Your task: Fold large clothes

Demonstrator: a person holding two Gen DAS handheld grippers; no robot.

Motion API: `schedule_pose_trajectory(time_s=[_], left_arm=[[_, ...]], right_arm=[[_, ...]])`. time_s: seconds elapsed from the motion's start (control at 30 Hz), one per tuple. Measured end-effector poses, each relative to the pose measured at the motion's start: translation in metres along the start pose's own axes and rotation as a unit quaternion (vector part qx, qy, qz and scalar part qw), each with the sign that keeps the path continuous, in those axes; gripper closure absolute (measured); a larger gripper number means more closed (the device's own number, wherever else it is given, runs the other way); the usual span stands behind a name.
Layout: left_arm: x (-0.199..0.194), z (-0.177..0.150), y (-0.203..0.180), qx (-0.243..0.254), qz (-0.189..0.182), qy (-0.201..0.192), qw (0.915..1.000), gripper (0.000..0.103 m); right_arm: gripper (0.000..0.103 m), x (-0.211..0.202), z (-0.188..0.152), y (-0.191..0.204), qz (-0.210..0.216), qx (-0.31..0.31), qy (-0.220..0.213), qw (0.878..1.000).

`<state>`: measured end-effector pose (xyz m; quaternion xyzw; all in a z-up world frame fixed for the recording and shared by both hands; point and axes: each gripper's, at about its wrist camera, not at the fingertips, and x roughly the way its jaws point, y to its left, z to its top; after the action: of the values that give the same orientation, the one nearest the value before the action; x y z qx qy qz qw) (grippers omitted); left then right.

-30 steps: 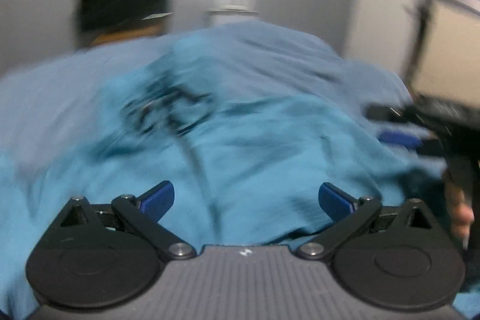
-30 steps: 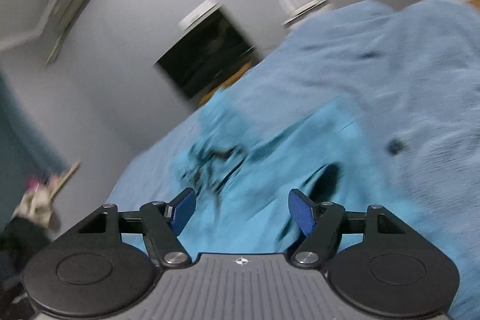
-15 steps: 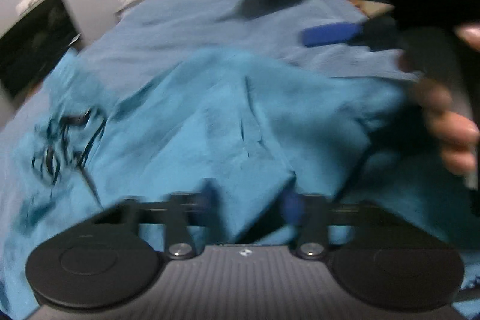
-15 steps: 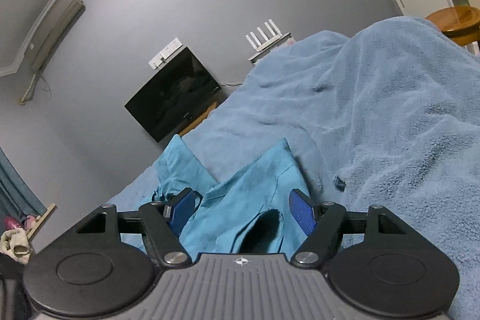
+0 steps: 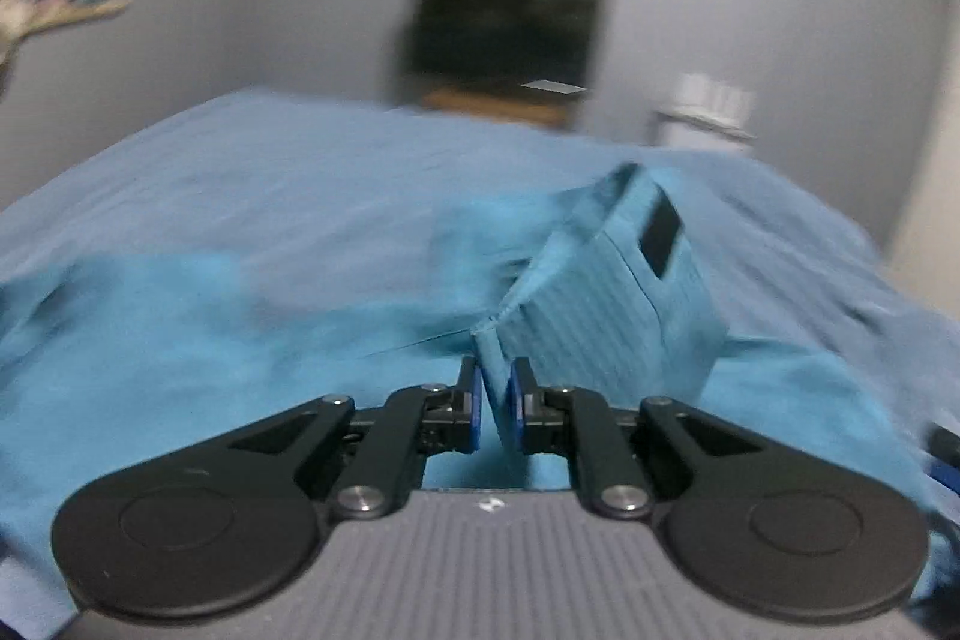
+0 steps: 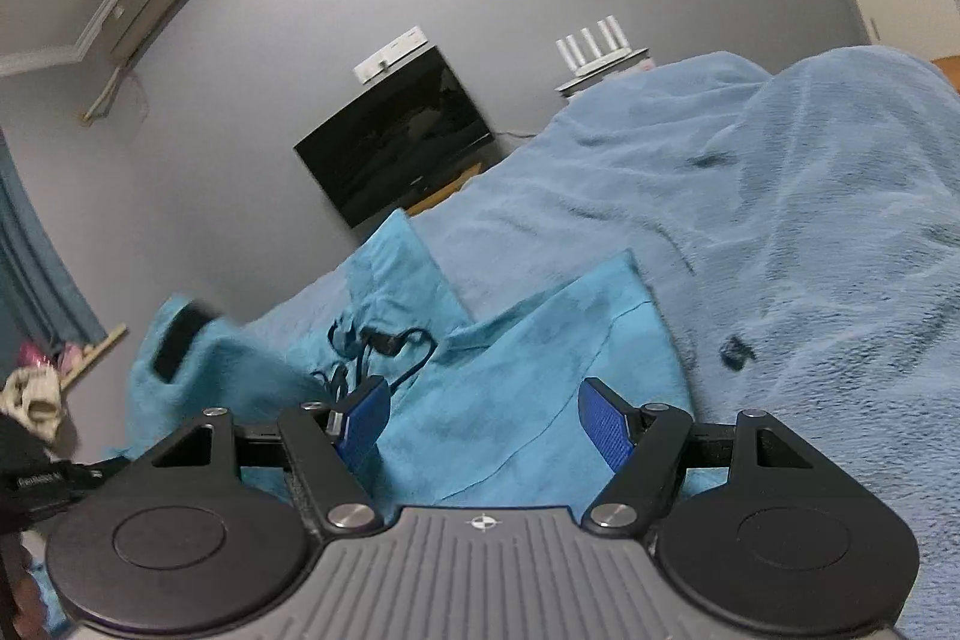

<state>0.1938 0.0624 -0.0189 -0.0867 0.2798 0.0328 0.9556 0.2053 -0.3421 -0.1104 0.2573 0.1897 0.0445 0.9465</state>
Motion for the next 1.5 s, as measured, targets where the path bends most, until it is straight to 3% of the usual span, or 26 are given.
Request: schedule_pose_trajectory(time_s=[0.1,0.23,0.5,0.6,0.67,0.7,0.73,0.83,1.07,1.33,1.4,1.5], left_arm=[[0.009,-0.014,0.034,-0.032,0.045,0.041,0.9976,0.095],[0.021,-0.043,0.049,-0.026,0.081,0.092,0.9921,0.095],[0.010,-0.057,0.046,-0.005,0.097,0.101,0.9902,0.095],[0.013,-0.063,0.051,-0.003,0.092,0.097,0.9910,0.095],[0.017,-0.066,0.051,0.002,0.085,0.092,0.9921,0.089],[0.017,-0.068,0.050,0.003,0.077,0.089,0.9931,0.078],[0.017,-0.068,0.050,0.003,0.066,0.086,0.9942,0.063],[0.013,-0.071,0.048,0.001,0.028,0.069,0.9972,0.040],[0.014,-0.073,0.041,0.008,0.015,0.061,0.9980,0.030],[0.013,-0.072,0.049,-0.015,-0.006,0.060,0.9981,0.030],[0.004,-0.073,0.046,-0.010,0.007,0.033,0.9994,0.030],[-0.027,-0.067,0.038,0.017,0.033,-0.043,0.9984,0.029]], right_arm=[[0.030,0.005,-0.004,0.006,-0.001,-0.024,0.019,1.000],[0.030,0.021,-0.016,0.013,-0.012,-0.060,0.069,0.996],[0.022,0.037,-0.037,0.028,-0.054,-0.140,0.107,0.983],[0.019,0.050,-0.049,0.031,-0.080,-0.173,0.141,0.971],[0.017,0.055,-0.057,0.033,-0.092,-0.191,0.155,0.965],[0.016,0.056,-0.060,0.035,-0.094,-0.199,0.157,0.963],[0.013,0.056,-0.061,0.038,-0.096,-0.206,0.157,0.961],[0.004,0.054,-0.067,0.044,-0.091,-0.225,0.155,0.958],[0.001,0.052,-0.075,0.054,-0.103,-0.263,0.153,0.947],[0.000,0.016,-0.057,0.061,-0.109,-0.248,0.028,0.962],[0.000,0.011,-0.053,0.060,-0.096,-0.230,0.023,0.968],[0.000,0.010,-0.051,0.058,-0.075,-0.216,0.023,0.973]])
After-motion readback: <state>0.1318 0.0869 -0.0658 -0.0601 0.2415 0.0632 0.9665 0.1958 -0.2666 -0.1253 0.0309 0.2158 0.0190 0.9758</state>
